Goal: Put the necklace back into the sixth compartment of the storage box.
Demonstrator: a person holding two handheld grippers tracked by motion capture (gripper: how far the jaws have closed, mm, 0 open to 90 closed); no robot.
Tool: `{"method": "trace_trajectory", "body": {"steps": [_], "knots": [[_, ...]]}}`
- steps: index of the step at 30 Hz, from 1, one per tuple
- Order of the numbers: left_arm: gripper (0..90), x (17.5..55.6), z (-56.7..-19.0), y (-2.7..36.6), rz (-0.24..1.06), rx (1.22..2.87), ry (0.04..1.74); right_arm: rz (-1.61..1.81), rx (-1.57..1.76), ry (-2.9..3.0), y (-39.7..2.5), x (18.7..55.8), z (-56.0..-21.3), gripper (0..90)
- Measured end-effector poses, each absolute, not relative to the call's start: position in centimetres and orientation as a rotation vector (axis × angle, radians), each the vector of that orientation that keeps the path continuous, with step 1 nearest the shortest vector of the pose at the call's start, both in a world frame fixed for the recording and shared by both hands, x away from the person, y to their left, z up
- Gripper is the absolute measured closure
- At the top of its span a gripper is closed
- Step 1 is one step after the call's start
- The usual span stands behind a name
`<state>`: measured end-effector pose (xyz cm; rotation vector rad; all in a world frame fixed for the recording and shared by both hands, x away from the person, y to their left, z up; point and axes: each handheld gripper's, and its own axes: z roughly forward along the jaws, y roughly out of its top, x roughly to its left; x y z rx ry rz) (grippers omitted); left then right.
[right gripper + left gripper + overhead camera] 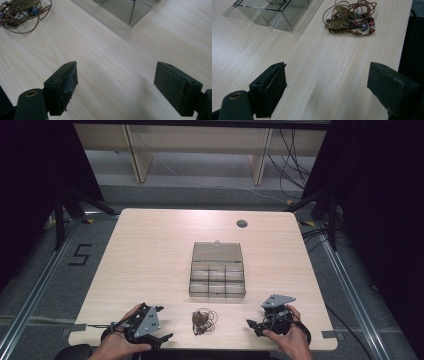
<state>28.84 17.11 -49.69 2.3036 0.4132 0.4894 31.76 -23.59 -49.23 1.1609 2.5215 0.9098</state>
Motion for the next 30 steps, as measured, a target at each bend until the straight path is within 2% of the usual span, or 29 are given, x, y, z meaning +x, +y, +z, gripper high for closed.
{"method": "trace_trajectory", "body": {"steps": [18,30], "knots": [[15.0,28.9,-49.7,17.1,0.484,2.306,0.409,0.885,1.056,2.593,-22.2,31.9,-48.8,17.6],[15.0,28.9,-49.6,17.2,0.494,2.328,0.404,0.874,0.938,2.673,-18.8,32.1,-47.8,16.1]]}}
